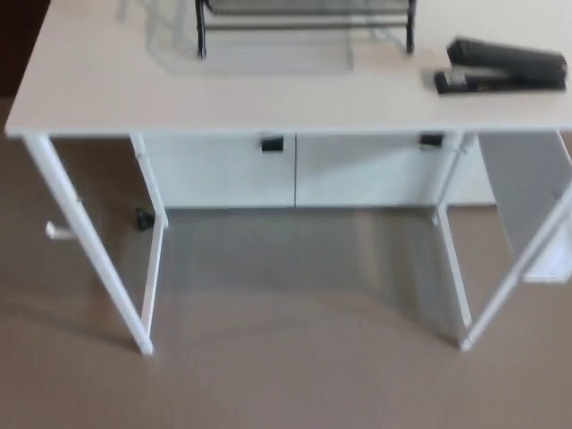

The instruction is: The robot walks towards a desk on which a file tray is kept in the middle and a stapler is kept to its right. The robot lifts the stapler using its right hand and places it on the file tray.

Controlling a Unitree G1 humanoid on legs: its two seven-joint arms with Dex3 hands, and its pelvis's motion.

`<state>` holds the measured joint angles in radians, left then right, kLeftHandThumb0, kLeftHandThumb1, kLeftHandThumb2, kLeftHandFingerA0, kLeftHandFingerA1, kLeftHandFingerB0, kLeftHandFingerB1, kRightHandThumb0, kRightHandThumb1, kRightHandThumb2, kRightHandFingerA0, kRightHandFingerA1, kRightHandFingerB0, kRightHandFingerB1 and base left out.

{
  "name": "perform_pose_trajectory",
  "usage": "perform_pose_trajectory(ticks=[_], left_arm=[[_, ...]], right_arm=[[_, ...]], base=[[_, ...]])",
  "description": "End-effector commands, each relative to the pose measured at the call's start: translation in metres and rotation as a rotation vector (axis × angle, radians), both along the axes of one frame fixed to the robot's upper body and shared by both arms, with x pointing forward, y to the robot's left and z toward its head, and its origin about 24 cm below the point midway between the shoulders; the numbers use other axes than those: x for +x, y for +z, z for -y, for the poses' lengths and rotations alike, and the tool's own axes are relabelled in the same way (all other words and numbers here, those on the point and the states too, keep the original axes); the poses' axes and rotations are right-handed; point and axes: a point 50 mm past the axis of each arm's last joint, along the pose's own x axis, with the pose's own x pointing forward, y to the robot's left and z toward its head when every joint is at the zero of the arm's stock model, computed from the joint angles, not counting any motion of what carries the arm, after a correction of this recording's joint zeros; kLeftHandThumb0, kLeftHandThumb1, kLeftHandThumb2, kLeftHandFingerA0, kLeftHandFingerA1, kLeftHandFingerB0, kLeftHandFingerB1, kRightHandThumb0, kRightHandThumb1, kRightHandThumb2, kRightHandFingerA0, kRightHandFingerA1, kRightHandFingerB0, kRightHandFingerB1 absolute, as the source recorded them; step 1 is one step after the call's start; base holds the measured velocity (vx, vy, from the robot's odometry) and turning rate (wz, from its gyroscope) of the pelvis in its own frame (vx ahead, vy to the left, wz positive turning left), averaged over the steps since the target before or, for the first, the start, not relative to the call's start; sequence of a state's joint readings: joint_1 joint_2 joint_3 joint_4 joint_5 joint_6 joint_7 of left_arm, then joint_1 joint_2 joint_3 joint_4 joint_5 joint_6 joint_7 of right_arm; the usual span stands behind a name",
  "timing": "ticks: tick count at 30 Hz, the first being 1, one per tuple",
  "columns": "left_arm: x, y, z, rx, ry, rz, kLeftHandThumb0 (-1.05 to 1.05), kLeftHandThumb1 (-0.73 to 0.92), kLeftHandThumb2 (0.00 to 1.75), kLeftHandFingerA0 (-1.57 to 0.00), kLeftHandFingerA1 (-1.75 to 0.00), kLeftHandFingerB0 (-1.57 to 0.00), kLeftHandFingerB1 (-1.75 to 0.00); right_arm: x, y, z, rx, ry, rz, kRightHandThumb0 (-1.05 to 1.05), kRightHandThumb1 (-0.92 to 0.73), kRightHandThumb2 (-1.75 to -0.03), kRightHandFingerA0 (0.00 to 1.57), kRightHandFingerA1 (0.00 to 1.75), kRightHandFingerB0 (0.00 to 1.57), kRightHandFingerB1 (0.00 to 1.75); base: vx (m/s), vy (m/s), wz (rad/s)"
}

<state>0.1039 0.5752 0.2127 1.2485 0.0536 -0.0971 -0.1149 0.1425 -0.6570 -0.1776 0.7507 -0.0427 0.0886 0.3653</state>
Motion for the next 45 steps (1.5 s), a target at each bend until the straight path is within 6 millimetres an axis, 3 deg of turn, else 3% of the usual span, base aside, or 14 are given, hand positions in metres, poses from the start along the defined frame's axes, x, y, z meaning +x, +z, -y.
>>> perform_pose_trajectory(ticks=[1,4,5,15,19,20,21,34,35,36,37,41,42,45], left_arm=[[0.0043,0.0035,-0.0017,0.024,-0.048,0.0,-0.82,0.79,1.24,0.0,-0.42,-0.01,-0.38],[0.0051,0.0042,-0.0029,0.029,-0.044,-0.007,-0.88,0.92,0.81,0.0,-0.44,-0.05,-0.38],[0.0047,0.0042,-0.0031,0.026,-0.025,0.005,-0.82,0.77,1.21,-0.03,-0.46,-0.03,-0.4],[0.0047,0.0044,-0.0028,0.019,-0.038,0.006,-0.83,0.92,0.83,-0.02,-0.42,0.0,-0.32],[0.004,0.0043,-0.0032,0.016,-0.023,0.014,-0.83,0.79,1.21,-0.03,-0.44,-0.02,-0.36],[0.0038,0.0041,-0.0033,0.016,-0.016,0.016,-0.88,0.92,0.82,0.0,-0.44,-0.04,-0.33],[0.0047,0.0042,-0.0032,0.02,-0.022,0.012,-0.83,0.79,1.22,-0.02,-0.46,-0.05,-0.38],[0.0023,0.0022,-0.0011,0.001,-0.002,0.029,-0.84,0.79,1.21,-0.02,-0.45,-0.02,-0.36],[0.0019,0.002,-0.0013,0.01,0.001,0.02,-0.88,0.92,0.82,0.0,-0.44,-0.03,-0.33],[0.0014,0.0024,-0.0019,0.009,-0.003,0.015,-0.86,0.79,1.21,-0.02,-0.44,-0.02,-0.36],[0.0018,0.0023,-0.0017,0.005,0.002,0.023,-0.86,0.78,1.21,-0.03,-0.46,-0.03,-0.37],[0.0006,0.0023,-0.002,0.022,-0.015,0.008,-0.86,0.81,1.22,0.0,-0.47,-0.08,-0.36],[0.0012,0.0024,-0.0022,0.02,-0.014,0.006,-0.88,0.92,0.78,-0.05,-0.47,-0.01,-0.33],[0.0035,0.0023,-0.0016,0.006,0.009,0.034,-0.83,0.78,1.21,-0.02,-0.46,-0.02,-0.37]], right_arm=[[0.0017,-0.0023,0.0041,0.015,-0.065,0.052,-0.3,-0.32,-0.87,0.06,0.55,0.0,0.5],[0.0041,-0.0005,0.0011,0.021,-0.05,0.068,-0.32,-0.33,-0.88,0.04,0.54,0.0,0.51],[0.0033,0.0008,0.0012,0.009,-0.023,0.055,-0.55,-0.4,-0.68,0.12,0.51,0.09,0.43],[0.0044,0.0012,0.0015,0.029,-0.042,0.057,-0.46,-0.47,-0.55,0.04,0.43,0.12,0.34],[0.0049,0.0017,0.0021,0.003,-0.019,0.029,-0.5,-0.48,-0.56,0.04,0.42,0.12,0.35],[0.005,0.0021,0.0022,0.0,-0.015,0.026,-0.49,-0.48,-0.55,0.05,0.42,0.13,0.35],[0.005,0.0028,0.0024,0.0,-0.01,0.025,-0.59,-0.37,-0.71,0.04,0.48,0.07,0.43],[0.0074,0.003,0.0021,0.008,-0.03,0.067,-0.32,-0.31,-0.87,0.06,0.56,0.0,0.5],[0.0074,0.0031,0.0029,-0.01,-0.014,0.033,-0.52,-0.47,-0.56,0.03,0.41,0.12,0.36],[0.0068,0.0036,0.0022,0.017,-0.028,0.061,-0.5,-0.47,-0.55,0.03,0.44,0.11,0.36],[0.0077,0.0048,0.0029,0.002,-0.016,0.033,-0.34,-0.31,-0.88,0.05,0.55,0.0,0.51],[0.0076,0.004,0.0028,-0.007,-0.008,0.033,-0.52,-0.47,-0.56,0.03,0.41,0.11,0.35],[0.008,0.0052,0.0024,-0.004,-0.01,0.034,-0.51,-0.48,-0.55,0.05,0.46,0.11,0.35],[0.0112,0.0054,0.0034,0.005,-0.02,0.043,-0.47,-0.47,-0.56,0.03,0.4,0.12,0.35]], base=[[0.58,-0.204,-0.15],[0.53,-0.131,0.57],[0.51,-0.117,0.22],[0.37,0.011,-0.11],[0.44,0.274,-0.09],[0.37,0.282,-0.32],[0.36,0.276,-0.2],[0.17,0.011,0.04],[0.02,-0.197,-0.01],[-0.05,-0.096,0.0],[-0.1,-0.066,0.02],[-0.11,0.0,-0.02],[-0.13,0.076,-0.01],[-0.14,0.13,0.0]])
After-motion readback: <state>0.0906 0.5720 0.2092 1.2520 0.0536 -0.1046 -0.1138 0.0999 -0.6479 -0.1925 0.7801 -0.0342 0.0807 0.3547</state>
